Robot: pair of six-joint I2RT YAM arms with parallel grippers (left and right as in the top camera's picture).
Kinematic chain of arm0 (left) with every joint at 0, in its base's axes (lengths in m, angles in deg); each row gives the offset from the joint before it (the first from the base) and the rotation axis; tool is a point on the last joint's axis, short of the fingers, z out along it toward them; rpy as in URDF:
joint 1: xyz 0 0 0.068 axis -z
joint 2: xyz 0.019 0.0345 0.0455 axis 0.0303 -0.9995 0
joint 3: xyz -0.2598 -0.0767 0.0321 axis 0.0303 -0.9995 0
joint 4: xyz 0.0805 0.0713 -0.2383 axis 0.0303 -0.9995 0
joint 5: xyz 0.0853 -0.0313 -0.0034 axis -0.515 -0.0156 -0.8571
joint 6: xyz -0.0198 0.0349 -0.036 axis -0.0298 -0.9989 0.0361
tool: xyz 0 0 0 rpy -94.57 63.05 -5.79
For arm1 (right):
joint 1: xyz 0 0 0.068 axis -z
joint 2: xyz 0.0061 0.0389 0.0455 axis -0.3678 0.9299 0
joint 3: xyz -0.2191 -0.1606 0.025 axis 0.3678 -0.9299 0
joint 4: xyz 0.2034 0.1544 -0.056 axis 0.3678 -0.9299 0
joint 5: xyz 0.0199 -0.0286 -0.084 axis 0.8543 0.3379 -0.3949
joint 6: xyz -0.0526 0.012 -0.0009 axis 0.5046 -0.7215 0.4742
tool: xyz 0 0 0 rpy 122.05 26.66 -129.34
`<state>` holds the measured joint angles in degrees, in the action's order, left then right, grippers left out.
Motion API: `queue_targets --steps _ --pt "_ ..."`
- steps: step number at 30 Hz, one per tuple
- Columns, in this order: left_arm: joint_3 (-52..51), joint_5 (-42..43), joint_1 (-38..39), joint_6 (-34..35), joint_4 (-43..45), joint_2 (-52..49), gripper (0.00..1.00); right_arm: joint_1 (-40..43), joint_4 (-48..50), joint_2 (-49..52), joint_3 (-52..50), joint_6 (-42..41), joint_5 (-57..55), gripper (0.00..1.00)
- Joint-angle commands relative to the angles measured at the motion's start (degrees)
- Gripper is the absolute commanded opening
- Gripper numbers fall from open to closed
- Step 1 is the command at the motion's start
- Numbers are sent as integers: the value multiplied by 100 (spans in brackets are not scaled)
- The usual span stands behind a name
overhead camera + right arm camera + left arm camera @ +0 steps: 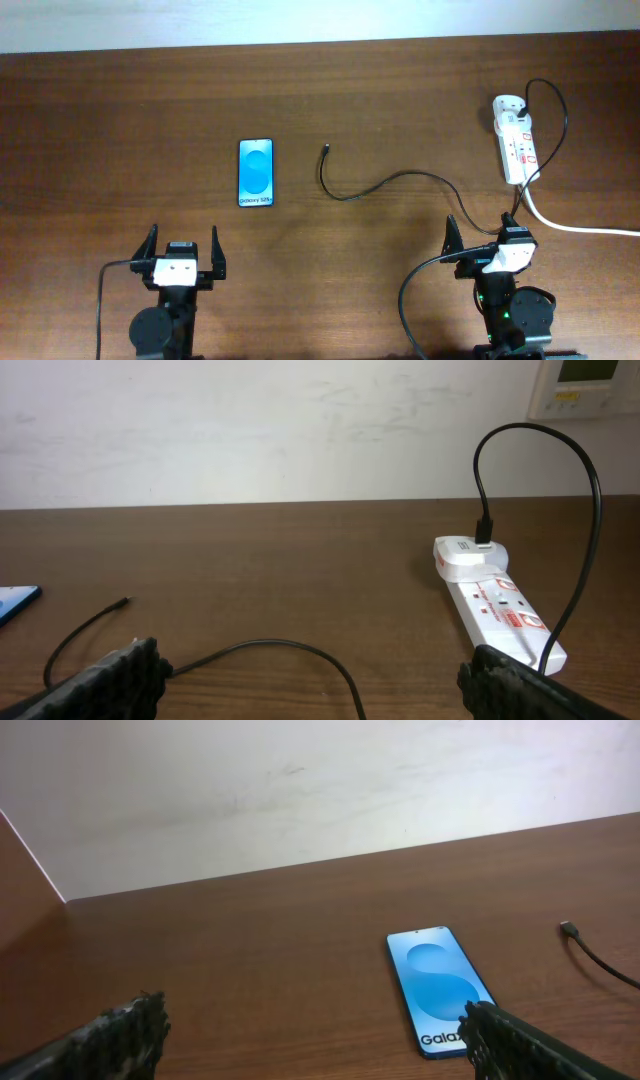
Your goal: Plug charger to phone and switch on socket
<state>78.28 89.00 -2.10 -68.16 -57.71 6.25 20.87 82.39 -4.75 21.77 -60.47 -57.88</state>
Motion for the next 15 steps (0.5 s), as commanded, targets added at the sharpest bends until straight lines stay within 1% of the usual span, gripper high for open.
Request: queue_targets --steps 1,5,10,15 --pt "-11 24 -35 -94 -35 33 99 35 -28 -28 -31 -24 -46 99" --pt "-11 22 -35 -94 13 33 99 35 -28 -28 -31 -24 -46 99" --pt "-9 240 -31 -92 35 33 99 35 -28 -28 -31 -24 -46 98" --pt "-4 643 -31 -92 55 33 99 35 -28 -28 -31 -24 -46 98"
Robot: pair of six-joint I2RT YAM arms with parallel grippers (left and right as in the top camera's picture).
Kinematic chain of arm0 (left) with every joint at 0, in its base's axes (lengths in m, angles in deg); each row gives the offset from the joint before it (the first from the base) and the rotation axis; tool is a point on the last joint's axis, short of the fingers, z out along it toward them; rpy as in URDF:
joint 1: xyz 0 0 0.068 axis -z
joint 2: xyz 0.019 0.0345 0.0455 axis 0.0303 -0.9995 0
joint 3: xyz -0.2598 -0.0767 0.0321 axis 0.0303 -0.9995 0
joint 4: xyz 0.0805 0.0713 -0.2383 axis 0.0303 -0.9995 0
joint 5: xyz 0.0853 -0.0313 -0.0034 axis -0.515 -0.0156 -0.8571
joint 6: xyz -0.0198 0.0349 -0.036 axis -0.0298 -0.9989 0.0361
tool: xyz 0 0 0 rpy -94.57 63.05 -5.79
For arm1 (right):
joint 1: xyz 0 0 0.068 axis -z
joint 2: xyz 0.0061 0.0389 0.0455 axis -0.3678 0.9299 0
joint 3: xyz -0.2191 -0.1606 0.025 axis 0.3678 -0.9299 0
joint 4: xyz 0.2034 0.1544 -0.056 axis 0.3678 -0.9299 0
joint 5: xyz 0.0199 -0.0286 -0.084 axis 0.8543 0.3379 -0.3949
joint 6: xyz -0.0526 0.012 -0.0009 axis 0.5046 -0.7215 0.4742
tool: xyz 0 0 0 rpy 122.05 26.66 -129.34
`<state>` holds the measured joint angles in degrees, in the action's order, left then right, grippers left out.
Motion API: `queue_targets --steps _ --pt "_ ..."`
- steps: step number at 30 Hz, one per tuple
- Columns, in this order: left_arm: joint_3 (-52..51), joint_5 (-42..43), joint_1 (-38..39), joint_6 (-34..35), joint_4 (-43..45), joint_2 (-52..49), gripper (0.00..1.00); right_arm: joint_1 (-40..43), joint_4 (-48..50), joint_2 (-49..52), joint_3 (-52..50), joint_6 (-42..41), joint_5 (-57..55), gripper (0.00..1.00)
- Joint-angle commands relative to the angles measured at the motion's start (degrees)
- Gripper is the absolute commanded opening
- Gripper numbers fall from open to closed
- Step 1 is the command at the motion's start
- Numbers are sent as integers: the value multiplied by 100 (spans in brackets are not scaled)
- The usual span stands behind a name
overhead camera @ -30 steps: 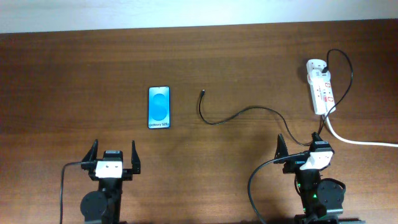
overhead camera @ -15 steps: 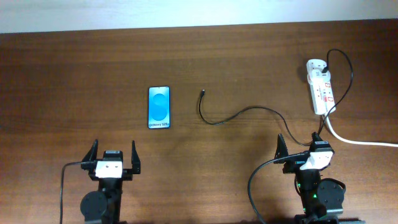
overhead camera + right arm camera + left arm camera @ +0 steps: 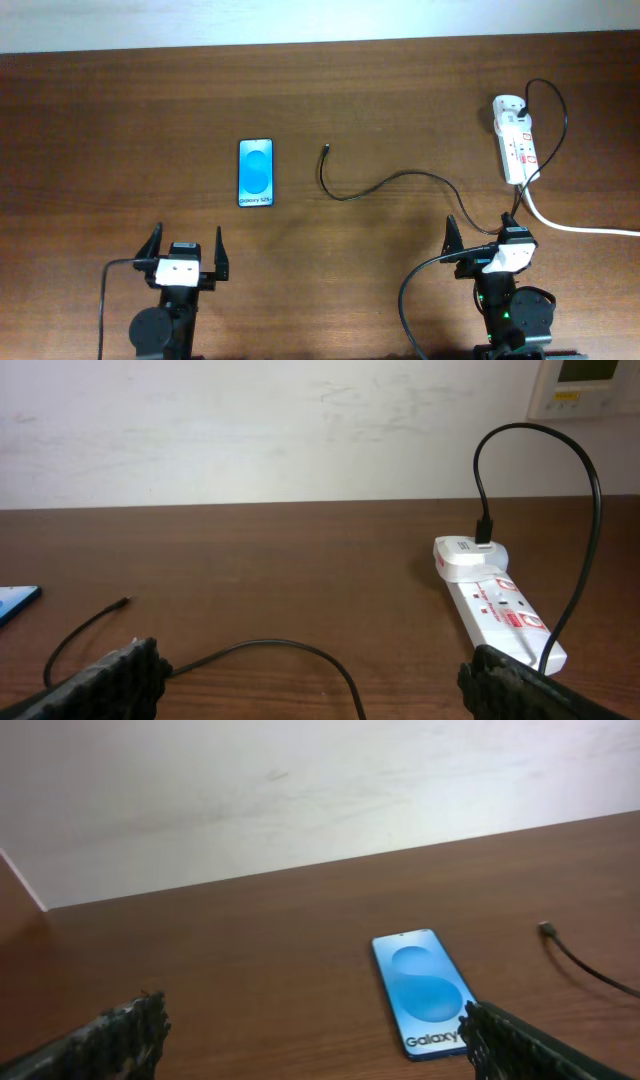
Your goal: Plug charger to phone and switch on socket
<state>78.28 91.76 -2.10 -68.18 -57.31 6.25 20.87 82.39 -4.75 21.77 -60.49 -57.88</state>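
Note:
A blue-screened phone (image 3: 256,172) lies face up on the brown table (image 3: 120,120), also in the left wrist view (image 3: 422,991). The black charger cable (image 3: 390,182) curls rightward from its free plug tip (image 3: 327,149) to a white adapter in the white socket strip (image 3: 515,140); the strip (image 3: 495,603) shows in the right wrist view. My left gripper (image 3: 185,249) stands open near the front edge, below the phone. Open as well, my right gripper (image 3: 480,232) sits at the front right, with the cable (image 3: 270,650) lying between its fingers.
A thick white lead (image 3: 580,228) runs from the socket strip off the right edge. A pale wall (image 3: 300,430) borders the table's far side, with a white wall panel (image 3: 585,385) at the upper right.
My left gripper has shifted slightly to the right; in its wrist view the phone now sits a little further left. The right arm, cable and phone have not moved.

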Motion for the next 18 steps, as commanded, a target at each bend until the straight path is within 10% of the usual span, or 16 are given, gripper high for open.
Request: queue_targets --steps 1,18 --pt "7 391 -31 -90 15 33 99 35 -28 -28 -31 -22 -46 98" --pt "732 570 -31 61 13 -621 99 35 -28 -28 -31 -22 -46 98"
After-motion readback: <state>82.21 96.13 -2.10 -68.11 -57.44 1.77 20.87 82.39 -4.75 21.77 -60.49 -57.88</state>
